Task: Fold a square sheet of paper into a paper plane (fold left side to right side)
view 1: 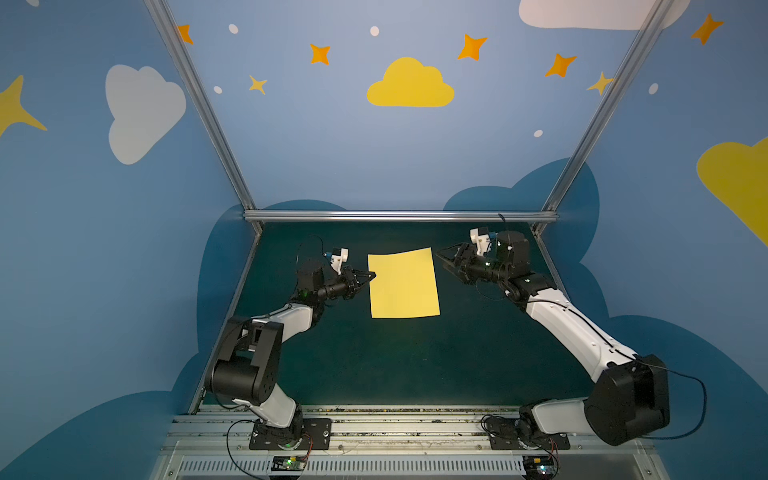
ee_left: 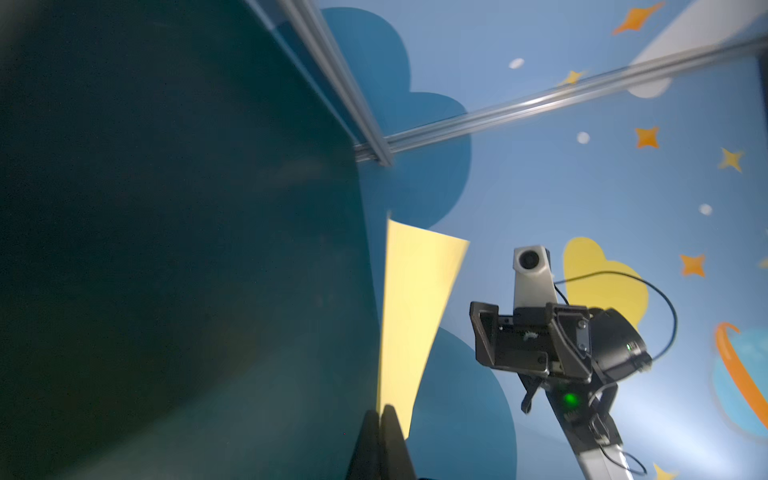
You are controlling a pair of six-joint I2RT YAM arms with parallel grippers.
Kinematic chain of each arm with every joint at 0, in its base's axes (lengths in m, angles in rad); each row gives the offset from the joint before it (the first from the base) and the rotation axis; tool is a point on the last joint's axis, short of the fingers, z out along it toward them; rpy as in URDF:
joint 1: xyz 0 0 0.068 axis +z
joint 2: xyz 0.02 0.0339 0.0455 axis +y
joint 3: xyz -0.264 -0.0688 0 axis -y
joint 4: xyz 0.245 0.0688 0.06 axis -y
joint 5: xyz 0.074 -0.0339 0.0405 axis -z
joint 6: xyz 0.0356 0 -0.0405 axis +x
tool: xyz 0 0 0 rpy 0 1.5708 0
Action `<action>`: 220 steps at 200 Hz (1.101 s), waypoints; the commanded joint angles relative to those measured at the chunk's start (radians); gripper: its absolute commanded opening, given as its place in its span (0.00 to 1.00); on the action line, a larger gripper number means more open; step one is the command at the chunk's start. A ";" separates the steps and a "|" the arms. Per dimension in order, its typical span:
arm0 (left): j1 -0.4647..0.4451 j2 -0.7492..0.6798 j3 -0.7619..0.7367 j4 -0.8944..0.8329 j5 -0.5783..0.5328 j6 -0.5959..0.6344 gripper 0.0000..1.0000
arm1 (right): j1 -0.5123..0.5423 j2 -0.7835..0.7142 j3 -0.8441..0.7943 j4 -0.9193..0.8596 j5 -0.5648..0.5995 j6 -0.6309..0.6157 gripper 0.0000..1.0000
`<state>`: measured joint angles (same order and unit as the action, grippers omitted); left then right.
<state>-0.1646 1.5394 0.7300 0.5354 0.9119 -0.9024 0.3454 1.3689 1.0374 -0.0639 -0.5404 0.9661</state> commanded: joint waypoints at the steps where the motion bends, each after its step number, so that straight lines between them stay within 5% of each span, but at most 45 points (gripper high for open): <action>1: -0.004 -0.059 0.014 -0.509 -0.164 0.283 0.04 | 0.003 -0.025 -0.059 -0.061 0.091 -0.111 0.66; 58: -0.063 0.020 0.109 -0.882 -0.403 0.440 0.04 | 0.068 0.154 -0.113 -0.034 0.007 -0.219 0.66; 133: -0.117 0.101 0.259 -1.063 -0.614 0.546 0.04 | 0.175 0.452 0.031 -0.014 -0.064 -0.275 0.59; 184: -0.160 0.089 0.260 -1.079 -0.727 0.495 0.04 | 0.231 0.532 0.012 0.074 -0.073 -0.225 0.21; 220: -0.185 0.090 0.293 -1.102 -0.749 0.508 0.04 | 0.250 0.578 0.016 0.092 -0.068 -0.215 0.06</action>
<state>-0.3363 1.6348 0.9852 -0.5228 0.2138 -0.4007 0.5838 1.9179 1.0489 0.0017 -0.6075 0.7425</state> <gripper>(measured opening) 0.047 0.089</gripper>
